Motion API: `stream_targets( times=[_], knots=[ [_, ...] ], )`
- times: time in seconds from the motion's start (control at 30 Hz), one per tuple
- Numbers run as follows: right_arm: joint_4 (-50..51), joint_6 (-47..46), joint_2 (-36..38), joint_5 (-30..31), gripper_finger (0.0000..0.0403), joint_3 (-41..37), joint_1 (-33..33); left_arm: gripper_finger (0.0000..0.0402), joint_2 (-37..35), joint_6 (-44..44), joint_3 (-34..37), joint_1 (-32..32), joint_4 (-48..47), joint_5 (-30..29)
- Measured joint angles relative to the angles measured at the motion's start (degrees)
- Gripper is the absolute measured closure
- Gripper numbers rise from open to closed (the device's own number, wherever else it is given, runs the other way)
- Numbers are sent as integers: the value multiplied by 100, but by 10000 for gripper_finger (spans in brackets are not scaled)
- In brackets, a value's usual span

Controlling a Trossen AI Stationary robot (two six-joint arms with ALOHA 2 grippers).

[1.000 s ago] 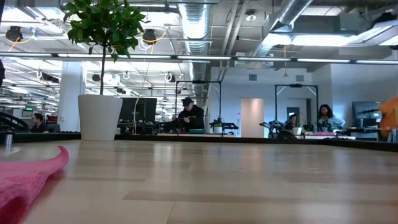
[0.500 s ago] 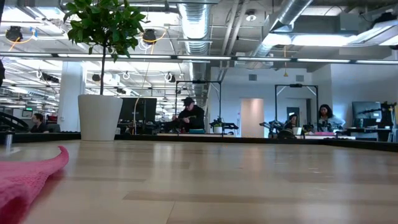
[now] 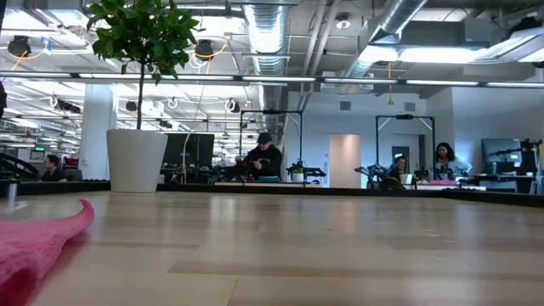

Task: Fold microfiber towels
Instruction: Stack the folded orange cloth on top of the folded orange cloth in the yellow bin, then fold the pink cloth

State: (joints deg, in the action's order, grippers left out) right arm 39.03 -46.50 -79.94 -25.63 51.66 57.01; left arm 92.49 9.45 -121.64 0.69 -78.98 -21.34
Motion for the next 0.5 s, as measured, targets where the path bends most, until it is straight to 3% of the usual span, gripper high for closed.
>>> stream_targets(
  times=[0.27,0.5],
  knots=[
    [20,-19,4,-15,276,1,-29,286,0,1,-1,0,-2,0],
    [67,-256,9,-498,211,0,-252,286,0,239,-1,-8,-258,350]
  ],
)
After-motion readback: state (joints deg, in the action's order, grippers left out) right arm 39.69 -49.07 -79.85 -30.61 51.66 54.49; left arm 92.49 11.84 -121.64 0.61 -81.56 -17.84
